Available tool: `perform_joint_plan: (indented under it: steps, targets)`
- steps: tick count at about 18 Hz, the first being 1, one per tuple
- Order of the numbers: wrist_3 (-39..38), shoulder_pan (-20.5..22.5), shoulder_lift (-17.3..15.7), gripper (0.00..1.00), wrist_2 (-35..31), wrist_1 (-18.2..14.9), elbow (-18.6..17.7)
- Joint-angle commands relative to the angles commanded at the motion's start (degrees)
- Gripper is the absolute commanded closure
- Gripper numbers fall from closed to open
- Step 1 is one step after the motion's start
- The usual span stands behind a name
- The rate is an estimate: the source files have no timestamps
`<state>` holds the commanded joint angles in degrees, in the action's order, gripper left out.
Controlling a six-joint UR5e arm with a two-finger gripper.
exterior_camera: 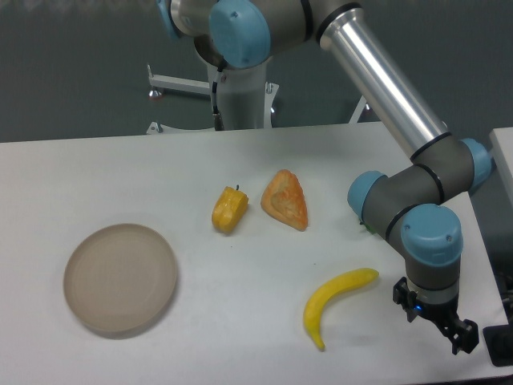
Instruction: Pick up the green pepper from the table
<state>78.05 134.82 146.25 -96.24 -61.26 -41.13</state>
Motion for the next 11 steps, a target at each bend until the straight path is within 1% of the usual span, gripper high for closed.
perform_joint_plan:
  steps: [8, 11]
  targets:
    - [0.00, -0.18, -0.44, 0.00, 0.00, -0.09, -0.62]
    - [0.00, -0.26, -1.84, 0.00, 1.40, -0.09, -2.54]
